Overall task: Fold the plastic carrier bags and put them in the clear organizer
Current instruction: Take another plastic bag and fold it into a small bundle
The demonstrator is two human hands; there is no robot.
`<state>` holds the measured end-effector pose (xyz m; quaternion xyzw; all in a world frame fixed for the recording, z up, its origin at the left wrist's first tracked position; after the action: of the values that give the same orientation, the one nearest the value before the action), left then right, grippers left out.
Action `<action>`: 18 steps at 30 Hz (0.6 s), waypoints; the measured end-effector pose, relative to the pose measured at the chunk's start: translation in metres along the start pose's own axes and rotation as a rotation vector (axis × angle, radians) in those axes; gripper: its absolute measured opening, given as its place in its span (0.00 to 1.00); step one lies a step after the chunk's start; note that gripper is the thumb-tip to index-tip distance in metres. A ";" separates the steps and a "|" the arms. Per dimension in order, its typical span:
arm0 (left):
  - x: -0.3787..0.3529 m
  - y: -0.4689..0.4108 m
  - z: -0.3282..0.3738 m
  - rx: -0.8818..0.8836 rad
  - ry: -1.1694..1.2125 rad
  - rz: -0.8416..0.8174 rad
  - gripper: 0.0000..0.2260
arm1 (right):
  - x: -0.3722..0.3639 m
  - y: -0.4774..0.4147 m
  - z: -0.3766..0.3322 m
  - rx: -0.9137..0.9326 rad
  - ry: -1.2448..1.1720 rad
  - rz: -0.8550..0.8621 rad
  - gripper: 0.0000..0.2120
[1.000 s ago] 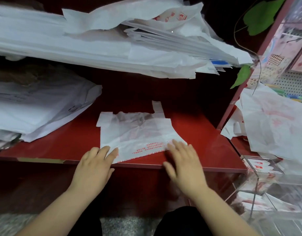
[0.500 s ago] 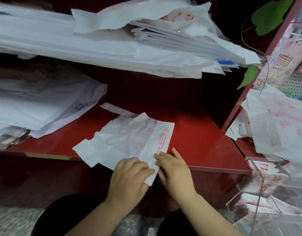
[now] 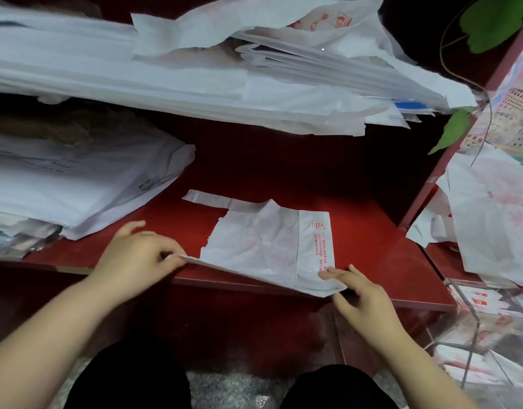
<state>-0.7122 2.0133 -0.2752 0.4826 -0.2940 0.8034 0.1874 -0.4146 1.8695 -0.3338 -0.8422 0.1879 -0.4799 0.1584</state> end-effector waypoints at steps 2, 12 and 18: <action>0.012 -0.005 -0.011 0.141 0.006 0.049 0.08 | 0.002 -0.002 -0.004 -0.044 -0.014 -0.023 0.16; -0.041 -0.022 0.040 -0.089 0.139 0.073 0.32 | 0.003 -0.024 -0.010 -0.450 -0.132 0.103 0.19; -0.068 -0.052 0.049 0.009 -0.005 -0.202 0.23 | -0.001 -0.036 -0.013 -0.587 -0.165 0.157 0.10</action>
<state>-0.6176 2.0197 -0.3026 0.5126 -0.2407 0.7805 0.2648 -0.4204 1.9007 -0.3119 -0.8710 0.3694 -0.3214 -0.0400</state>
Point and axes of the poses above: each hand's wrist, its own y-axis away from the middle knuckle, its own x-axis out of the back of the hand, z = x × y, the point moved 1 cm from there along -y, towards the middle knuckle, and after that the axes turned 9 degrees about y, right-handed, at the moved point
